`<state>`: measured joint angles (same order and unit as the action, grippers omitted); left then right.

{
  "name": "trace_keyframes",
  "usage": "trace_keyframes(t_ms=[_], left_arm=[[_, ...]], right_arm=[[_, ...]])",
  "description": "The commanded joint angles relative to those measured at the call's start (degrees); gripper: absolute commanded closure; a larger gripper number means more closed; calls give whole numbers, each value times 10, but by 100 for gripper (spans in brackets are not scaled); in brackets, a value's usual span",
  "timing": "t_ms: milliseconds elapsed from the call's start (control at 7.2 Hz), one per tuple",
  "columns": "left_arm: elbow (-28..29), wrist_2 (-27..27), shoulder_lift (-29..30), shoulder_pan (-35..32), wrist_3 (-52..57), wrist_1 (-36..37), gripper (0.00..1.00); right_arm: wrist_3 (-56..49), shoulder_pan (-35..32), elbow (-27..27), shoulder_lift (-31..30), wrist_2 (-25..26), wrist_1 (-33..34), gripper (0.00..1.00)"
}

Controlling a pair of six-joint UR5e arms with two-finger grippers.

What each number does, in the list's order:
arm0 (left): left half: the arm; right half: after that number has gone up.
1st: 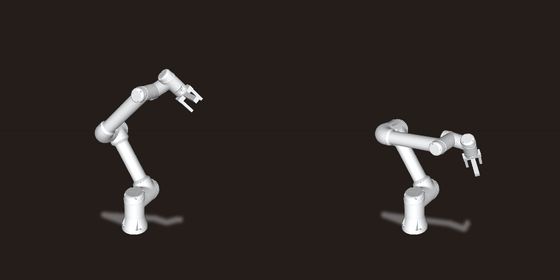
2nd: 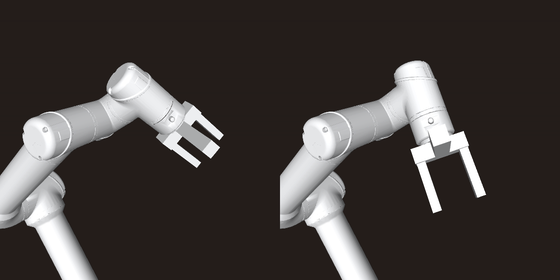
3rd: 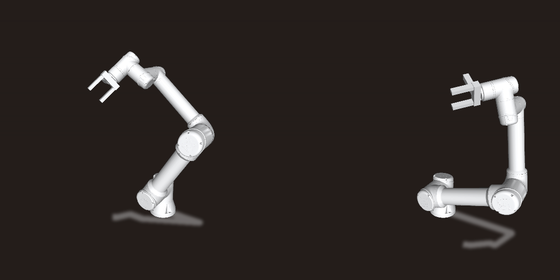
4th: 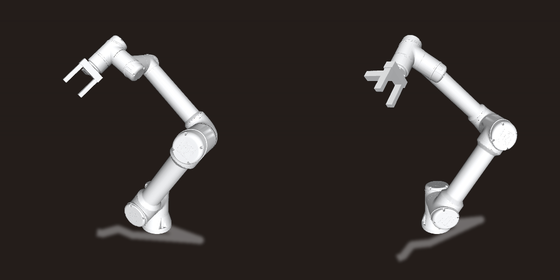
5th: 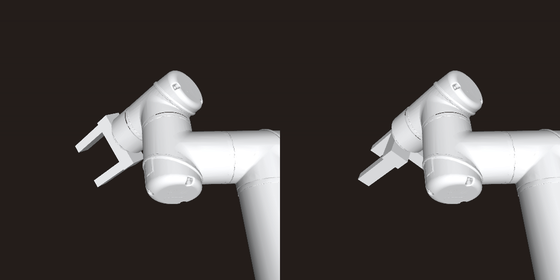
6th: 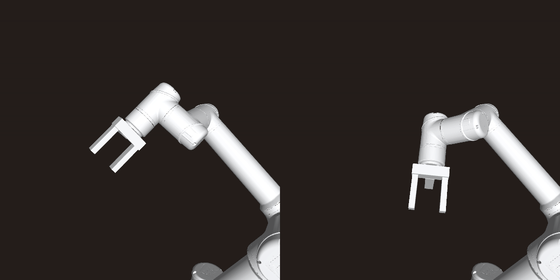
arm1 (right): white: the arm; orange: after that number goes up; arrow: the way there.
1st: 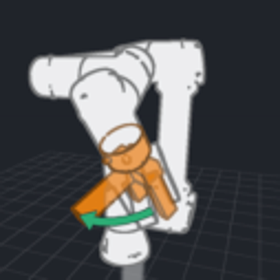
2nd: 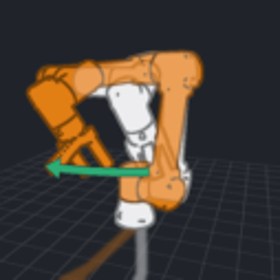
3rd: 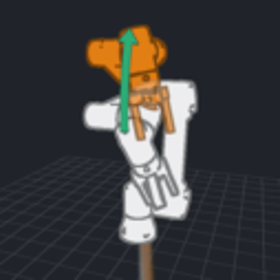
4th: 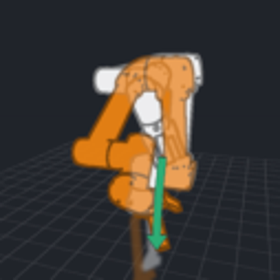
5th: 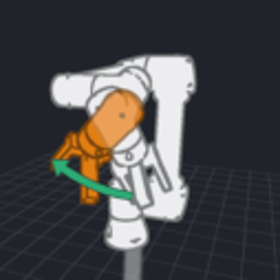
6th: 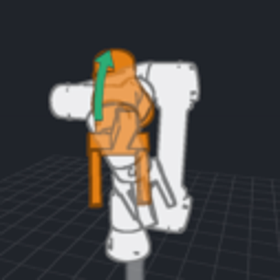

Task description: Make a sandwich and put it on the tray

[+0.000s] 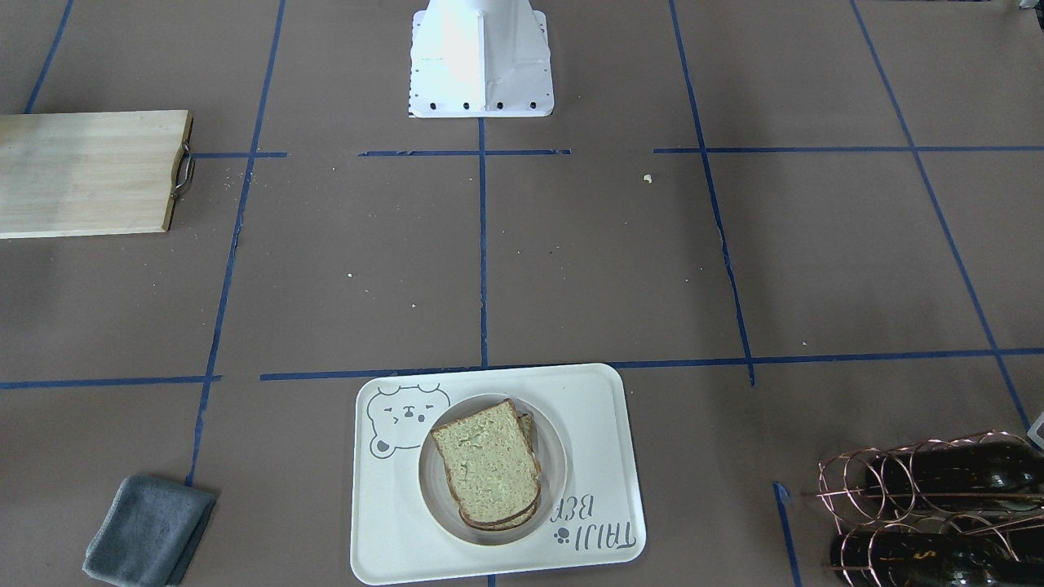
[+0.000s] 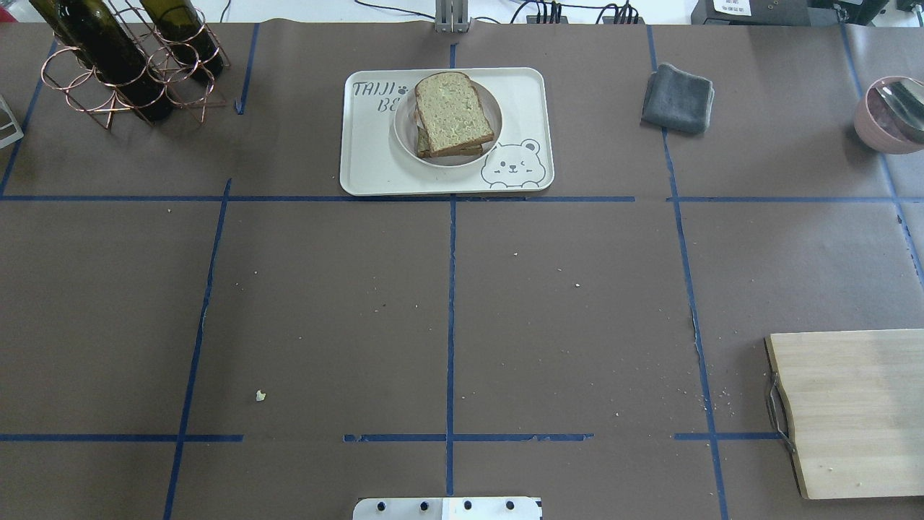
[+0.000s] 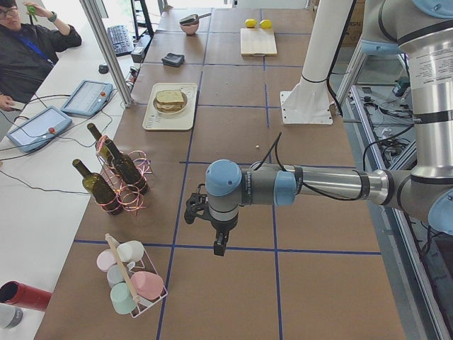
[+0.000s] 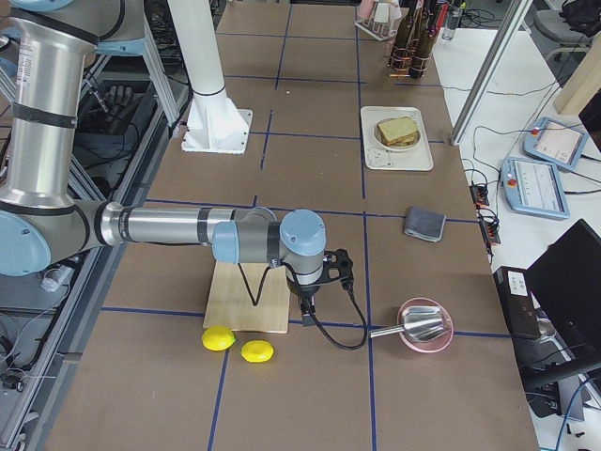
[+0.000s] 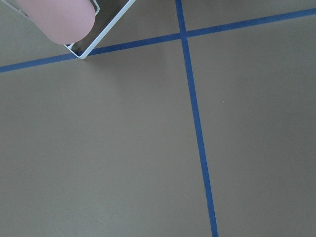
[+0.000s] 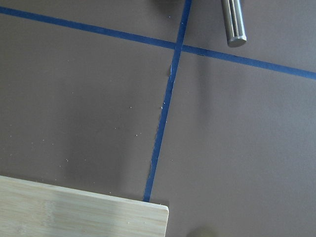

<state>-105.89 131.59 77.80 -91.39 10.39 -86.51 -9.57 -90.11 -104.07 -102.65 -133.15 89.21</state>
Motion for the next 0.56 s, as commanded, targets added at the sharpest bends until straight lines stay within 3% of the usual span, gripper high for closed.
trace_keyframes(t_ms=[0, 417], left_arm=[[0, 0, 1, 0, 0, 1, 0], [0, 1, 1, 0, 0, 3, 0]], right_arm=[[-1, 0, 0, 0, 0, 0, 0], [-1, 0, 0, 0, 0, 0, 0]])
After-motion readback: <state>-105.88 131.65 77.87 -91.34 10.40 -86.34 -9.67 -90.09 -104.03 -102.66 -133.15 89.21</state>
